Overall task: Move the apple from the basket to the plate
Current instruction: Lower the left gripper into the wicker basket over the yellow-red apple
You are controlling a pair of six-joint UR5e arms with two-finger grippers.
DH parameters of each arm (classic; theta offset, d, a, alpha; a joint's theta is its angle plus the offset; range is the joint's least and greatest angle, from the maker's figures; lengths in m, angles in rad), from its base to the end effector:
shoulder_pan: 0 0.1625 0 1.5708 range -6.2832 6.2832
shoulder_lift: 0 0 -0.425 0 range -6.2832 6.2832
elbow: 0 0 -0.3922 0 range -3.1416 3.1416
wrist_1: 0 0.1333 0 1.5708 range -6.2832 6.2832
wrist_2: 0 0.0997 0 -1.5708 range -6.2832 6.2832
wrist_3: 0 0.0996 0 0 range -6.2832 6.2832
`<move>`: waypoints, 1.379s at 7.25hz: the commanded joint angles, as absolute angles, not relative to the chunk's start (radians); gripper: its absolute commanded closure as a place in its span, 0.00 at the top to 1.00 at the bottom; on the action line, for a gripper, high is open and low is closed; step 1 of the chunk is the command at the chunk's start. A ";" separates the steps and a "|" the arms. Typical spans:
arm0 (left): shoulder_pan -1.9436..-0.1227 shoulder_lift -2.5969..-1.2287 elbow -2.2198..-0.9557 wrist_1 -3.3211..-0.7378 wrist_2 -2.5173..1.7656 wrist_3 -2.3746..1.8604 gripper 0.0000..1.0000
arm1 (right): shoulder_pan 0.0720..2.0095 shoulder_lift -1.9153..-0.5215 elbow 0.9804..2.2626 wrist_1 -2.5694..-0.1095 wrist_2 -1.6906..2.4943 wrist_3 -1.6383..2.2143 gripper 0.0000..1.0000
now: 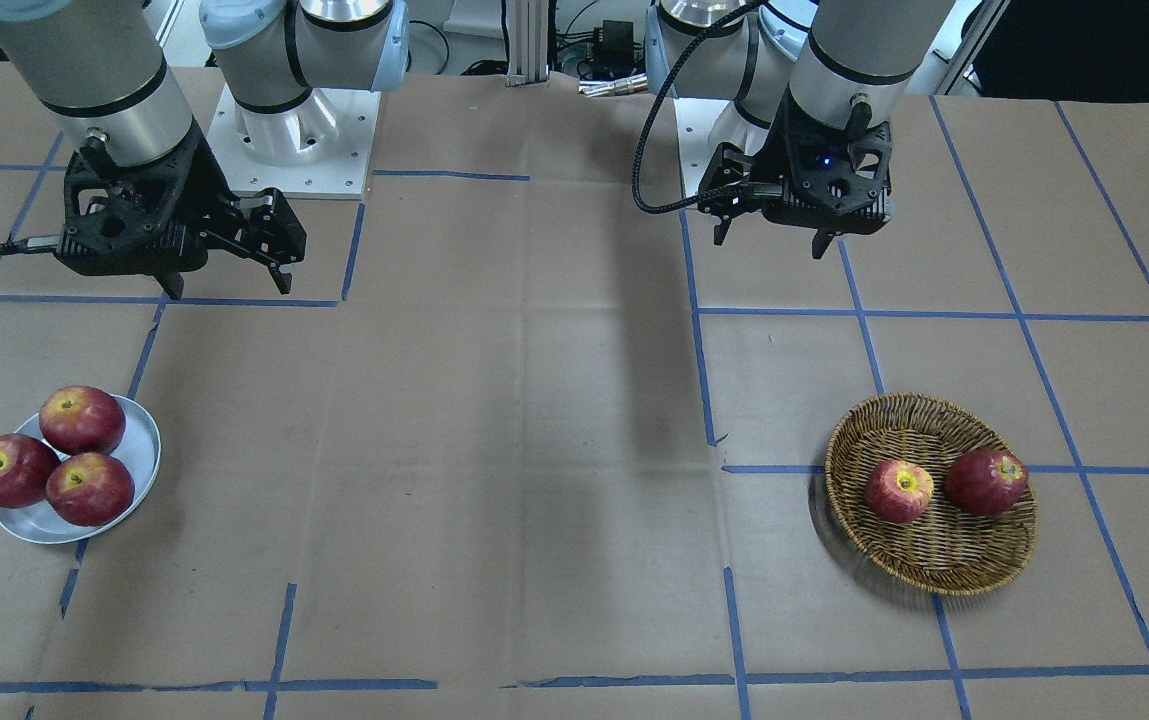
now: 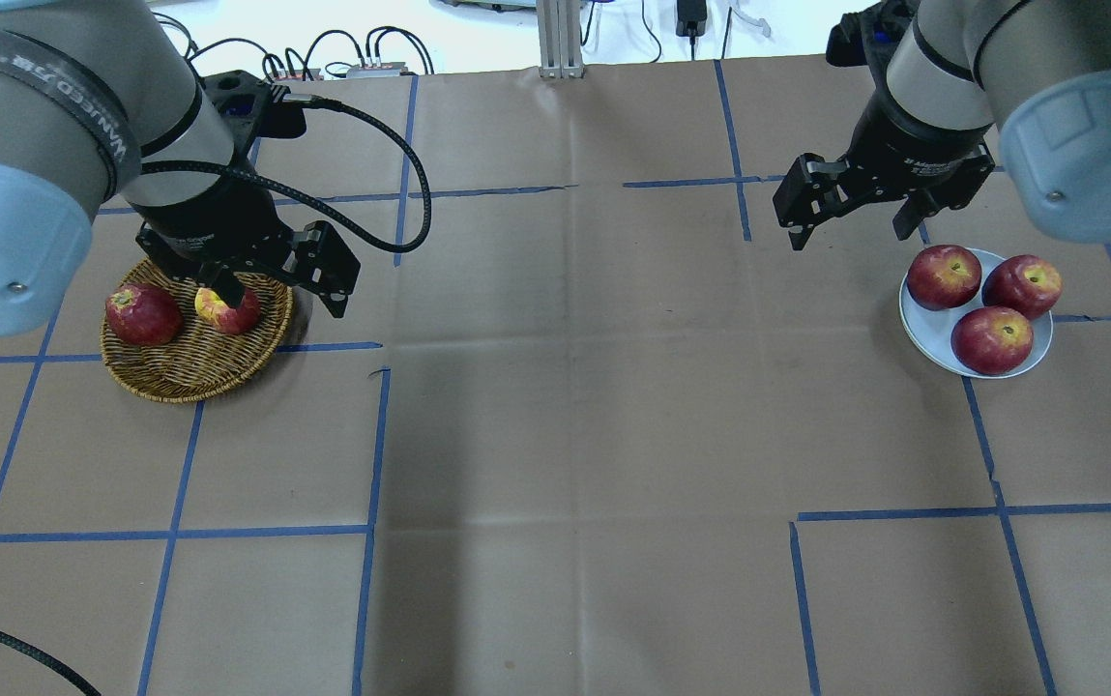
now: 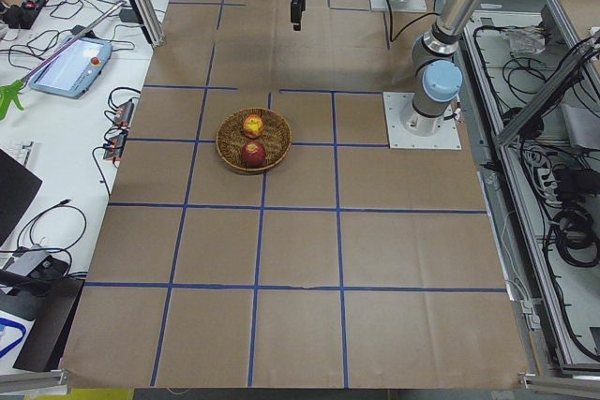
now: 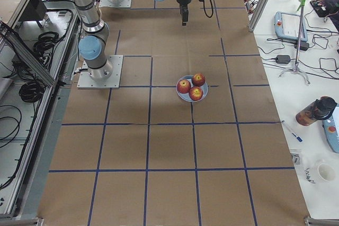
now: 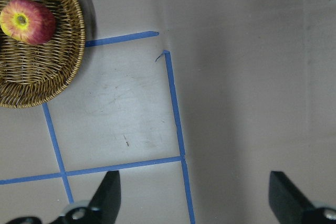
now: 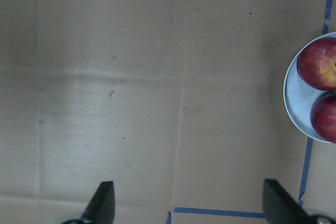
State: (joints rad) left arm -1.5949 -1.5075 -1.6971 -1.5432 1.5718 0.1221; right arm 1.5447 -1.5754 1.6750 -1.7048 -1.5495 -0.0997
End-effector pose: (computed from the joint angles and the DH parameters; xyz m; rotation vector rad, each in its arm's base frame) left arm -0.1443 -0.4573 0.4589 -0.2294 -3.1320 -0.0556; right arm 0.1226 -0.4947 0.4524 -0.1154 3.1199 -0.0557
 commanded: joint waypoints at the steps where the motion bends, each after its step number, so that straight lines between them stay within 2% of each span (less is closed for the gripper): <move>1: -1.563 -1.526 -1.698 -1.529 1.572 0.140 0.99 | 1.545 -1.575 1.675 -1.704 -1.549 -0.100 1.00; 3: -1.508 -1.532 -1.706 -1.528 1.572 0.231 0.99 | 1.545 -1.575 1.675 -1.704 -1.549 -0.100 1.00; 5: -1.397 -1.580 -1.764 -1.394 1.572 0.392 0.99 | 1.545 -1.575 1.675 -1.704 -1.549 -0.100 1.00; 8: -1.292 -1.745 -1.914 -0.970 1.572 0.527 0.99 | 1.545 -1.575 1.675 -1.704 -1.549 -0.100 1.00; 10: -1.267 -1.840 -1.872 -0.933 1.572 0.570 0.99 | 1.545 -1.575 1.675 -1.704 -1.549 -0.100 1.00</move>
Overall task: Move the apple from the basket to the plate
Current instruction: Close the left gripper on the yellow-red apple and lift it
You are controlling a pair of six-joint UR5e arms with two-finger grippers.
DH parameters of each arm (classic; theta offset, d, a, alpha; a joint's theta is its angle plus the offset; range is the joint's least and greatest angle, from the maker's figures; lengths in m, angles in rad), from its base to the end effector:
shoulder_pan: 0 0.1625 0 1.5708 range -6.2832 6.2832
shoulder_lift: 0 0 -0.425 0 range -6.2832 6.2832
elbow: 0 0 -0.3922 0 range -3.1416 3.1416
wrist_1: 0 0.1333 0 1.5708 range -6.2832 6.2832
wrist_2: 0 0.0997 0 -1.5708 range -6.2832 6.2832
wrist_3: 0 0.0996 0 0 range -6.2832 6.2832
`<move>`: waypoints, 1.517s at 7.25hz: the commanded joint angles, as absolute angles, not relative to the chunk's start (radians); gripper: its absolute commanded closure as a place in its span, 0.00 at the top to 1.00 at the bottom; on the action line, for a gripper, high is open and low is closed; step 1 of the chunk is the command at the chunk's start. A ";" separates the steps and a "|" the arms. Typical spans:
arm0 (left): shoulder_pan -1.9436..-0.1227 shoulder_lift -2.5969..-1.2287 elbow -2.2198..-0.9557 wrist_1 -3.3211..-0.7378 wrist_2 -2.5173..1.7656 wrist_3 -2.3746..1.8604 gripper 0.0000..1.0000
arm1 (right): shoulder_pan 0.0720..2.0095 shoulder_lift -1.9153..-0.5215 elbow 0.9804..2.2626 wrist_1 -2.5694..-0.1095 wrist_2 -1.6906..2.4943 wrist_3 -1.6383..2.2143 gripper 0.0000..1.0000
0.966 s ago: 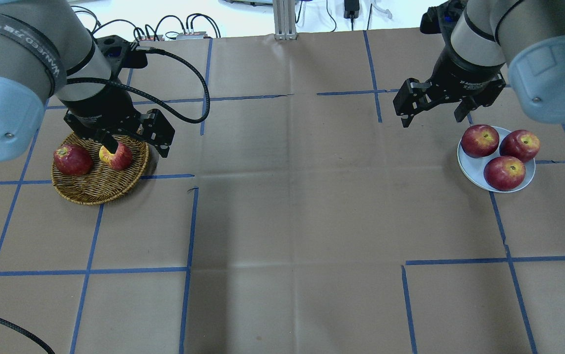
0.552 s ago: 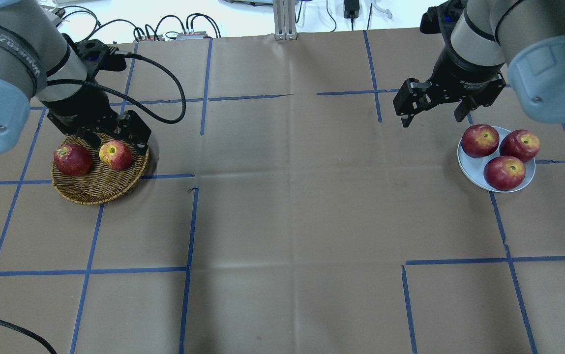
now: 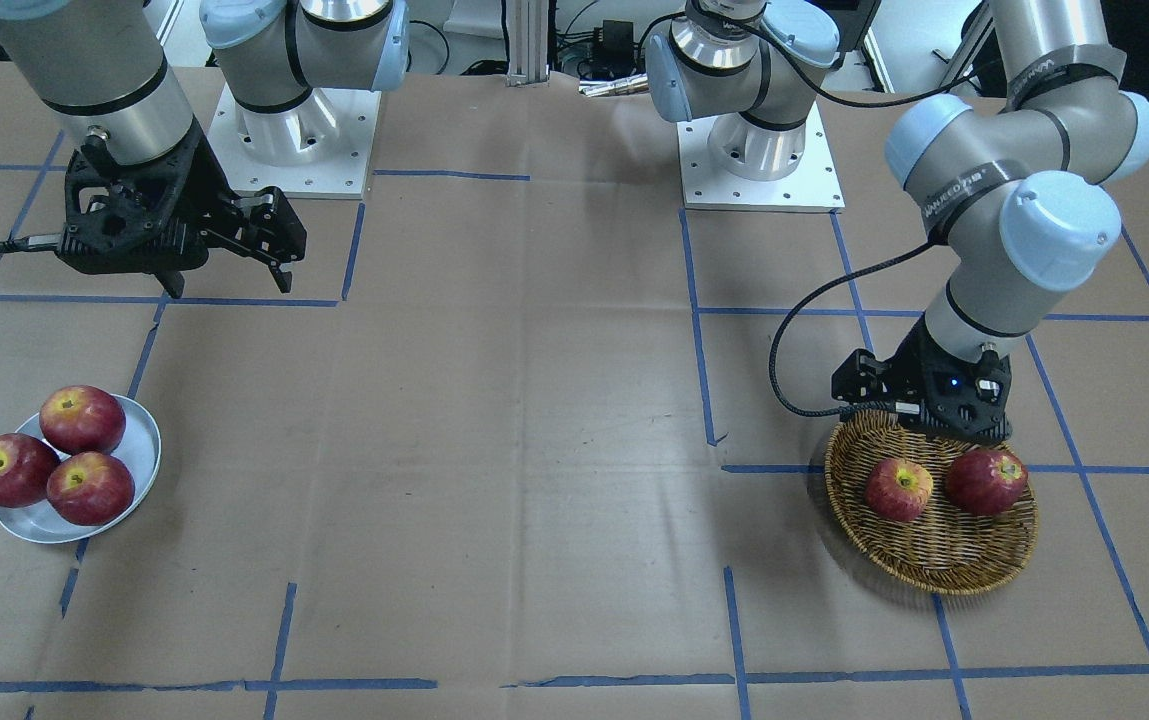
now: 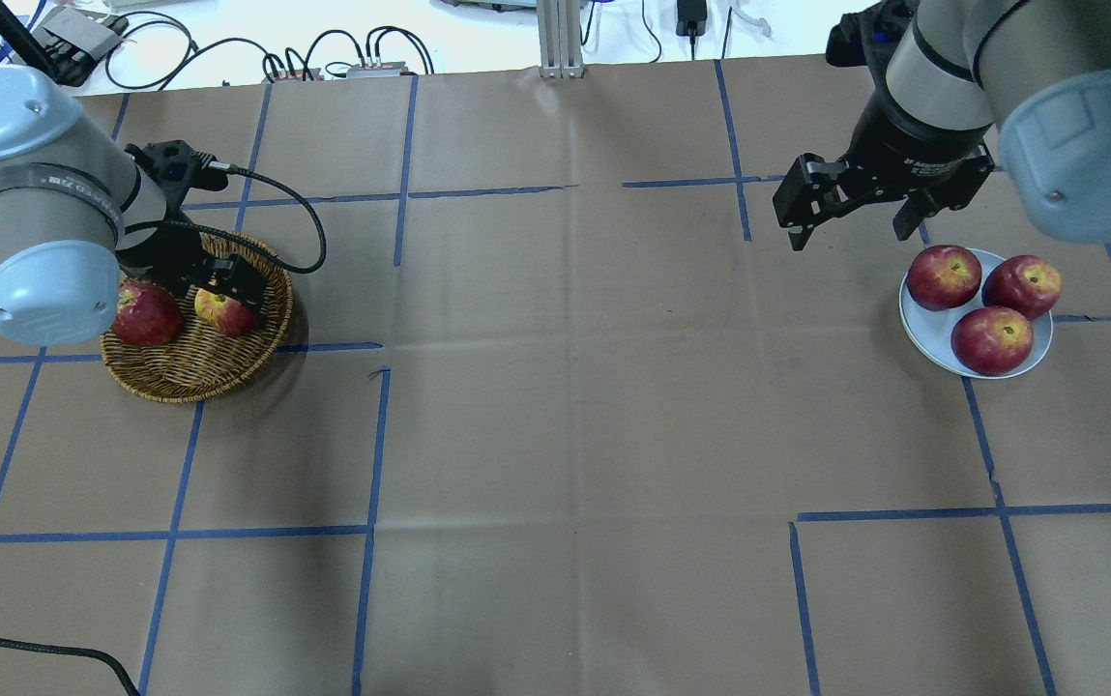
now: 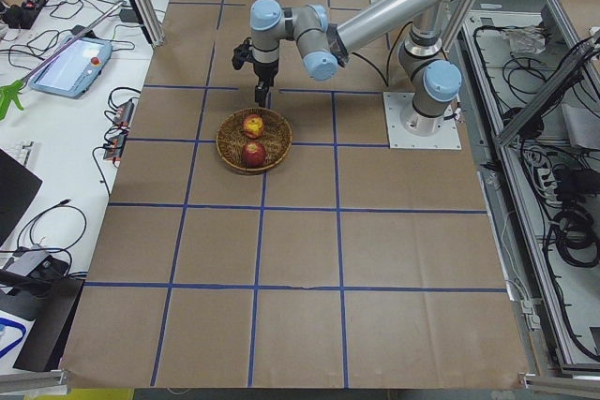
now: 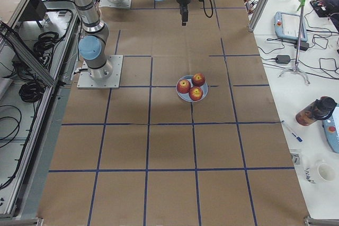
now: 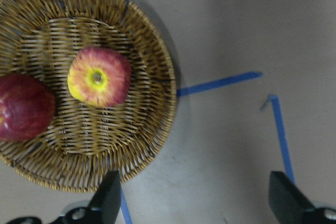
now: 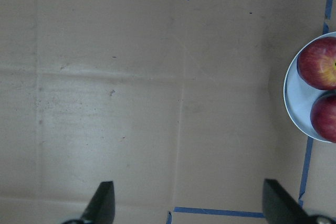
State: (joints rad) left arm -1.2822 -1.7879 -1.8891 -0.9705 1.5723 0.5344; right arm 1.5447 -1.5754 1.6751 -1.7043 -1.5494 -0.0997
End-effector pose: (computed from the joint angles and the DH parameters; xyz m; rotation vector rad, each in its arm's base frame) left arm 0.0246 -0.5506 0.2845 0.3815 3.0894 -0.0917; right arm 0.1226 -0.4947 0.4523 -0.1154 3.1198 -0.0548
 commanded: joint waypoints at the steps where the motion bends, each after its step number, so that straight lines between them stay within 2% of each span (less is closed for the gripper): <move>1: -1.255 -1.865 -1.868 -0.927 1.572 0.663 0.99 | 1.545 -1.575 1.675 -1.704 -1.549 -0.100 1.00; 4: -1.241 -1.942 -1.882 -0.812 1.572 0.658 0.99 | 1.545 -1.575 1.675 -1.704 -1.549 -0.100 1.00; 7: -1.221 -1.970 -1.887 -0.808 1.572 0.649 0.98 | 1.545 -1.575 1.675 -1.704 -1.549 -0.100 1.00; 8: -1.221 -1.971 -1.882 -0.807 1.569 0.650 0.68 | 1.545 -1.575 1.675 -1.704 -1.551 -0.100 1.00; 9: -1.221 -1.973 -1.887 -0.807 1.568 0.650 0.52 | 1.545 -1.575 1.675 -1.704 -1.551 -0.100 1.00; 11: -1.230 -1.938 -1.864 -0.816 1.566 0.643 0.48 | 1.545 -1.575 1.675 -1.704 -1.551 -0.100 1.00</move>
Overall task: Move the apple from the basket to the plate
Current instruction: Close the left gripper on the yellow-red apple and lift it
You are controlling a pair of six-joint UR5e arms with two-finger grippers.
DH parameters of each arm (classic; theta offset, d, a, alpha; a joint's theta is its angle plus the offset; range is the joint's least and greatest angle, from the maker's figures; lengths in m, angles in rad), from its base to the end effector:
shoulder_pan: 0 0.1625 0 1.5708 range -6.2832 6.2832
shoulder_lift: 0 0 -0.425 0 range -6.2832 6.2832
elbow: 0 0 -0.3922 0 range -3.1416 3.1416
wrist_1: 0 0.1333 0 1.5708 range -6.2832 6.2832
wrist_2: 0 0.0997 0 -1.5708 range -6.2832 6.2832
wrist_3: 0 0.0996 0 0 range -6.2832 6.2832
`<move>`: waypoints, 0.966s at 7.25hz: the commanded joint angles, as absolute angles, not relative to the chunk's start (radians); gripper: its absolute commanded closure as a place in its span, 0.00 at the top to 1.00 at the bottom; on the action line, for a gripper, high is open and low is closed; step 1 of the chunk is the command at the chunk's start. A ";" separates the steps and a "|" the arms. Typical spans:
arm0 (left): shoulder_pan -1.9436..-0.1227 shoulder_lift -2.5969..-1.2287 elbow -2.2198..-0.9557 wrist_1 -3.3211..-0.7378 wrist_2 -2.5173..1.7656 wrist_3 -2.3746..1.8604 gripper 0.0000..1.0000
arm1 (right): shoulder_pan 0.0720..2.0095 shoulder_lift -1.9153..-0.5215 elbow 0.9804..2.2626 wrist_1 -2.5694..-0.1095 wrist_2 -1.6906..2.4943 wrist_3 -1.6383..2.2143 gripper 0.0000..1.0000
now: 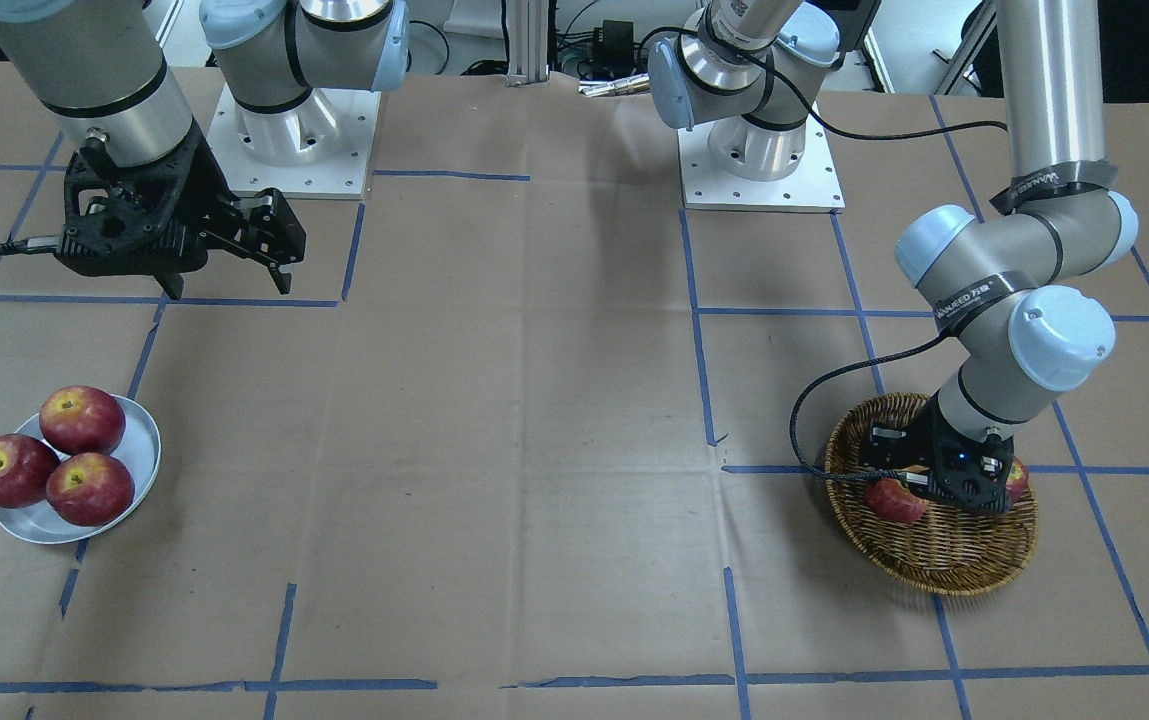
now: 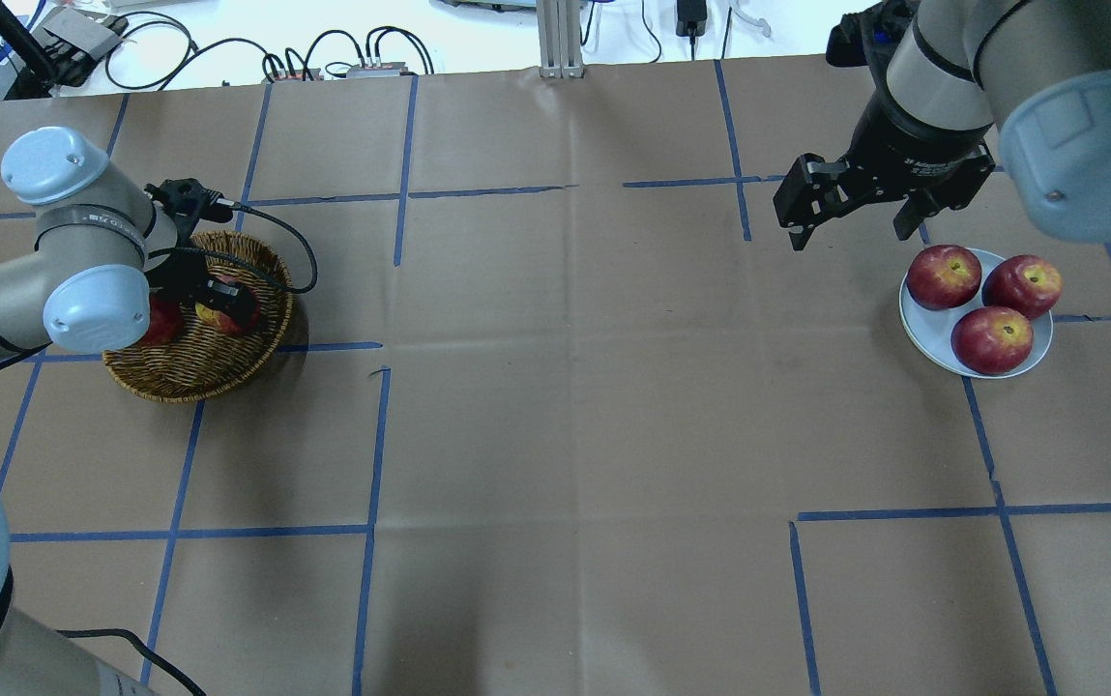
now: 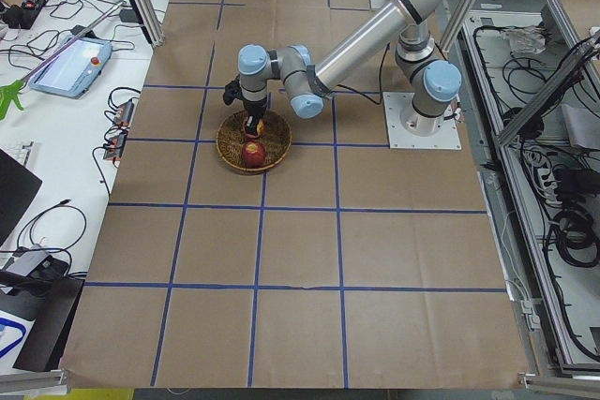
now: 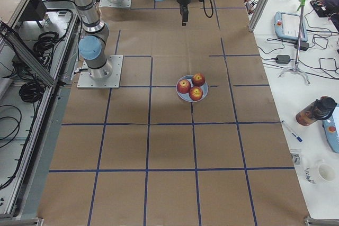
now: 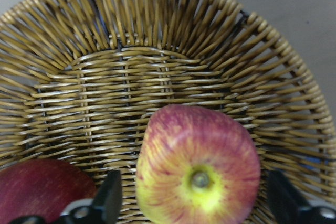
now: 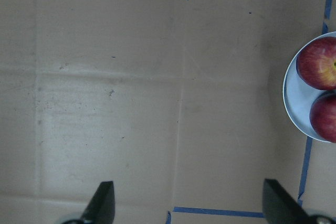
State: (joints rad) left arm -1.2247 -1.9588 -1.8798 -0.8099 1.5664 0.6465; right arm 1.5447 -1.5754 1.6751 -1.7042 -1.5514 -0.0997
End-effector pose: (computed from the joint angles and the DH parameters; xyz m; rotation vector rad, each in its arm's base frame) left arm 0.0667 -0.5791 0.2111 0.4661 3.0786 -0.0907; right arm 0.1224 -0.4947 0.4523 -0.1154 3.1218 -0.0544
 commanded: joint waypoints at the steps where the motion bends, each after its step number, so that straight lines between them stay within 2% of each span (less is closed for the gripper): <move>1: -1.258 -1.861 -1.850 -0.857 1.566 0.579 0.48 | 1.545 -1.575 1.675 -1.703 -1.551 -0.100 1.00; 2: -1.335 -1.811 -1.852 -0.933 1.566 0.448 0.48 | 1.545 -1.575 1.675 -1.704 -1.551 -0.100 1.00; 4: -1.580 -1.793 -1.849 -0.974 1.575 0.123 0.49 | 1.545 -1.575 1.675 -1.703 -1.551 -0.100 1.00; 7: -1.836 -1.920 -1.813 -0.939 1.575 -0.168 0.49 | 1.545 -1.575 1.675 -1.703 -1.551 -0.100 1.00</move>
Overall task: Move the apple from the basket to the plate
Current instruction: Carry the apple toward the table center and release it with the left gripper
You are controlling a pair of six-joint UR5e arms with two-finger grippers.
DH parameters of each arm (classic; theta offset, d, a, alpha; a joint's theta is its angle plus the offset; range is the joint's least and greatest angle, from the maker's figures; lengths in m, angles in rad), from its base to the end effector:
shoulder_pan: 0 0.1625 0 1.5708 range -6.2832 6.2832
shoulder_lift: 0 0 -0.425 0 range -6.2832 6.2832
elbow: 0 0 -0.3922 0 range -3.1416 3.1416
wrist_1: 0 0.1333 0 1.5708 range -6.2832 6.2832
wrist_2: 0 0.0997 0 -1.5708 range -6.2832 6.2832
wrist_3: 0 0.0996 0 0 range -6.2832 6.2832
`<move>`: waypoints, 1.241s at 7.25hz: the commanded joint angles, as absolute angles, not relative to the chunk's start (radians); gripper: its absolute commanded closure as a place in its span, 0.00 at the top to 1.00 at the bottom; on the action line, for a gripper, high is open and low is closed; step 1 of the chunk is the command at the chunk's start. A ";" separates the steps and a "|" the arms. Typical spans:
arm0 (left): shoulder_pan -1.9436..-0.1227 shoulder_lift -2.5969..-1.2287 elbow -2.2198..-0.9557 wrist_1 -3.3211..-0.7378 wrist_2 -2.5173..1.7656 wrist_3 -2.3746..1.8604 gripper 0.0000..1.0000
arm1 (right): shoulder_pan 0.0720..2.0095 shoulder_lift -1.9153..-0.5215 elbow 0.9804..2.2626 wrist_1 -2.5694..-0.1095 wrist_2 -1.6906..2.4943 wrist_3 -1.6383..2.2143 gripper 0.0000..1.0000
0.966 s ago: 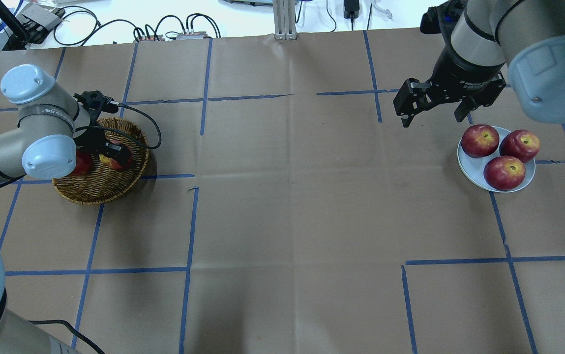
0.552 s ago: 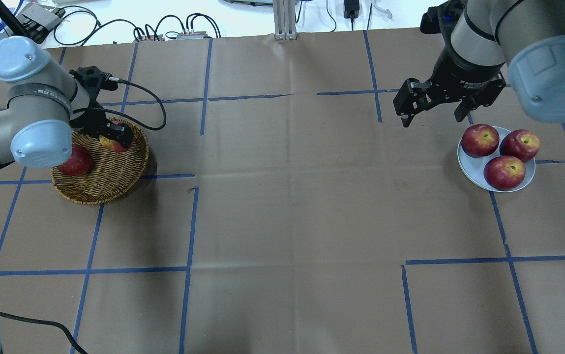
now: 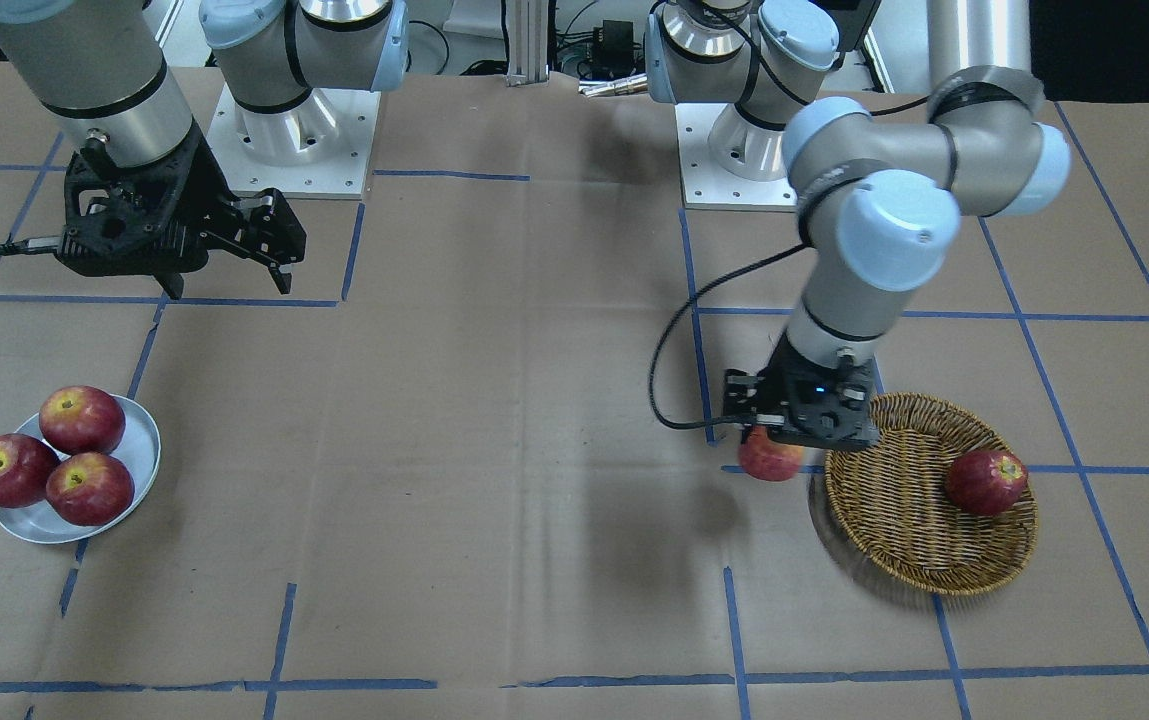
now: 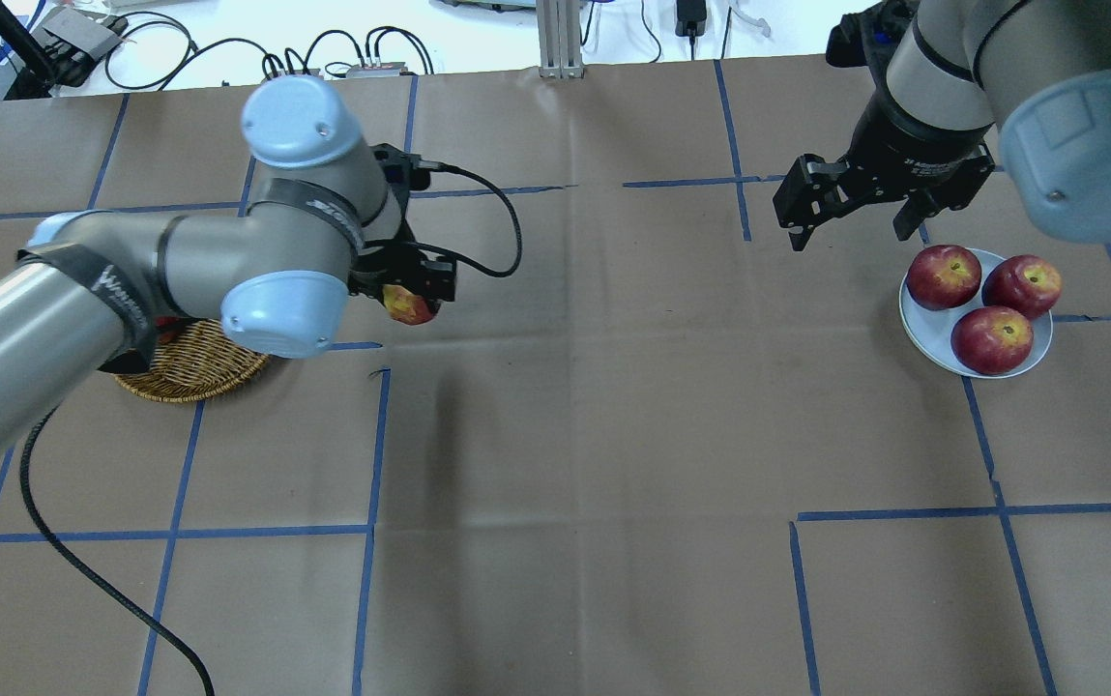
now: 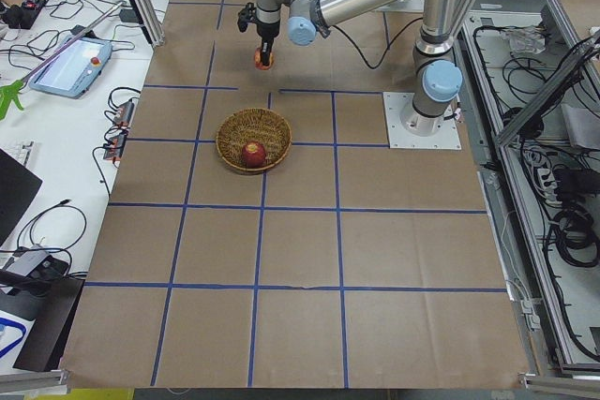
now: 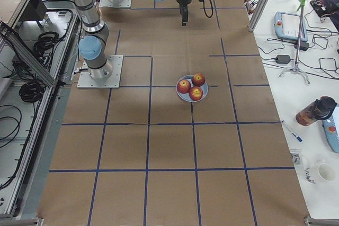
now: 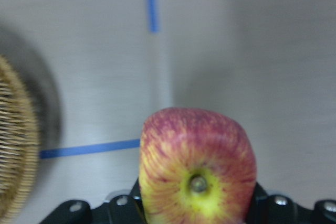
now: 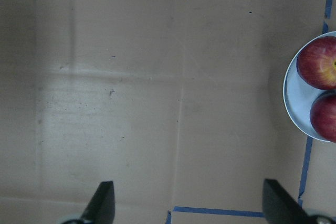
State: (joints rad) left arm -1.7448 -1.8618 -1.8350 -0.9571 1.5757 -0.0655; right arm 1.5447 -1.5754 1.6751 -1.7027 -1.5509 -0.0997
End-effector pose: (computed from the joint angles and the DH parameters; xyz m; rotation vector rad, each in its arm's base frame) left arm -0.2279 -0.5291 0.2693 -0.1699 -3.1335 0.0921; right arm 0.1224 -0.4945 0.4521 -0.1154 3.1212 -0.0521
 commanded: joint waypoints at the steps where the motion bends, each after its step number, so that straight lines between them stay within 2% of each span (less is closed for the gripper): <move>1: -1.888 -1.966 -1.772 -0.933 1.577 -0.208 0.49 | 1.545 -1.575 1.675 -1.703 -1.552 -0.100 1.00; 5: -1.973 -2.140 -1.648 -0.885 1.575 -0.268 0.51 | 1.545 -1.575 1.675 -1.703 -1.551 -0.100 1.00; 6: -1.973 -2.149 -1.655 -0.885 1.577 -0.268 0.59 | 1.545 -1.575 1.675 -1.703 -1.549 -0.100 1.00; 7: -1.973 -2.140 -1.666 -0.882 1.578 -0.268 0.96 | 1.545 -1.575 1.675 -1.703 -1.549 -0.100 1.00; 9: -1.973 -2.103 -1.655 -0.905 1.580 -0.267 0.99 | 1.545 -1.575 1.675 -1.703 -1.549 -0.100 1.00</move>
